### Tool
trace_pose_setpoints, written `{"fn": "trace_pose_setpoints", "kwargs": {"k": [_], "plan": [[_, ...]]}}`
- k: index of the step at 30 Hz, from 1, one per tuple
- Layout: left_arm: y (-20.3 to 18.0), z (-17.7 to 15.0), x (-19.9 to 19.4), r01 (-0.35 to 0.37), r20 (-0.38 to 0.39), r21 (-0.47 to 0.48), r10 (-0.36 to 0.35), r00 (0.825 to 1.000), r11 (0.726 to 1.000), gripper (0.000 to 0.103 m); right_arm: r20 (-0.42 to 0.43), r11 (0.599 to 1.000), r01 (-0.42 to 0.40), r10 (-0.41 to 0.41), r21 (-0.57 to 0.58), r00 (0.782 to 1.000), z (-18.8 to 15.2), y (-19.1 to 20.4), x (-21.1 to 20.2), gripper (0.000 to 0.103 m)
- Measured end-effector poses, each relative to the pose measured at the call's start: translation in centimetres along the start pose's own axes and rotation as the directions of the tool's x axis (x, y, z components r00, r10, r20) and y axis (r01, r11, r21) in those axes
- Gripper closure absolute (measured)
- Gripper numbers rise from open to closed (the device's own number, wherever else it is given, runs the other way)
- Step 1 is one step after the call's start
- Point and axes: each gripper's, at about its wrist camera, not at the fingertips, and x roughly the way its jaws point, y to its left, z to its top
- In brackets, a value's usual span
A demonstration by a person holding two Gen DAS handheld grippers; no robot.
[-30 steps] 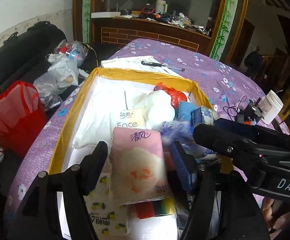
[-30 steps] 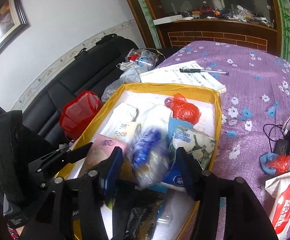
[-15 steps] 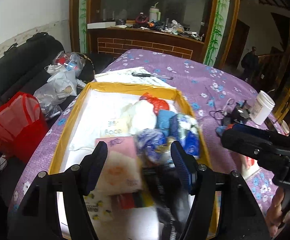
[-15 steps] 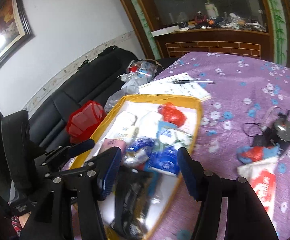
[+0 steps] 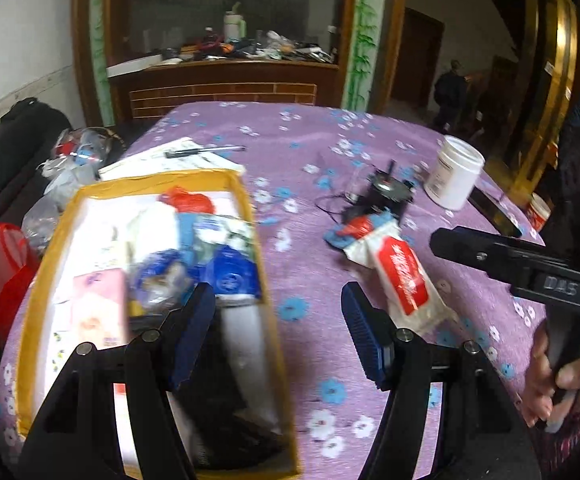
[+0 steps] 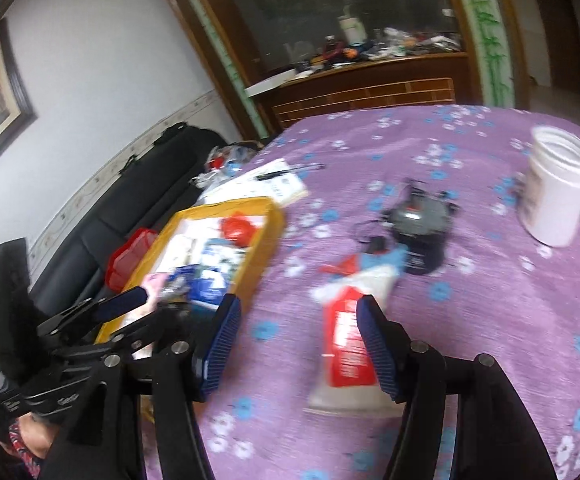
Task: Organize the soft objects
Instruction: 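Move both open grippers back over the table toward the remaining items, then grasp the white-red wet-wipe pack with the right gripper while the left grasps the red mesh bag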
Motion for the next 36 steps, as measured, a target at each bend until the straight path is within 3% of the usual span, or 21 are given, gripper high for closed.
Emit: {"fn": "trace_pose_setpoints", "kwargs": {"k": [5,14,15,16,17,23,26,28,32,36], "plan": [[-1.6,-0.5,1.2,0.003,-0.034,0.009,-0.002,0.999,1.0,0.038,-0.073,0.999,0.048,-0.046,0.026,0.996,-1.5,-2.7,2.4,0.034],[-2.2,-0.9,2.2,0.025,-0.053,0.01,-0.024,0.998,1.0,0.038,-0.1,0.982,0.153,-0.165,-0.113,0.981,-2.4,-0.6,6.1,0.028],[-2.2,-0.9,2.3,0.025,-0.058,0.013,-0.024,0.998,1.0,0.038,-0.11,0.982,0.149,-0.161,-0.113,0.981,-2.6,-0.7,6.5,0.029],[-2.3,-0.8,2.4,0.028,-0.062,0.015,-0.027,0.998,0.999,0.038,-0.128,0.984,0.14,-0.154,-0.108,0.98,-2.7,-0.9,6.9,0.047],[-2.4,-0.8,2.5,0.033,-0.065,0.016,-0.032,0.997,0.999,0.038,-0.14,0.986,0.137,-0.15,-0.096,0.979,-2.7,-1.1,6.9,0.057],[-2.9,0.4,2.6,0.069,-0.077,0.004,-0.069,0.995,0.998,0.038,-0.056,0.997,0.075,-0.076,-0.017,0.996,-2.0,-2.7,2.5,0.059],[-3.9,1.8,3.3,0.081,-0.082,0.005,-0.08,0.993,0.997,0.028,0.031,0.992,0.107,-0.11,0.074,0.993,-1.0,-5.1,0.1,0.059],[-4.7,2.8,4.1,0.076,-0.091,0.004,-0.076,0.993,0.997,0.028,0.061,0.983,0.116,-0.126,0.142,0.99,-0.8,-6.8,-0.9,0.059],[-6.4,4.7,7.0,0.092,-0.121,0.004,-0.091,0.988,0.996,0.028,0.092,0.961,0.081,-0.108,0.265,0.99,-0.6,-9.7,-2.4,0.058],[-7.8,5.4,10.8,0.048,-0.188,0.022,-0.043,0.981,0.999,0.028,0.096,0.958,0.075,-0.106,0.278,0.99,-0.7,-10.4,-2.6,0.058]]}}
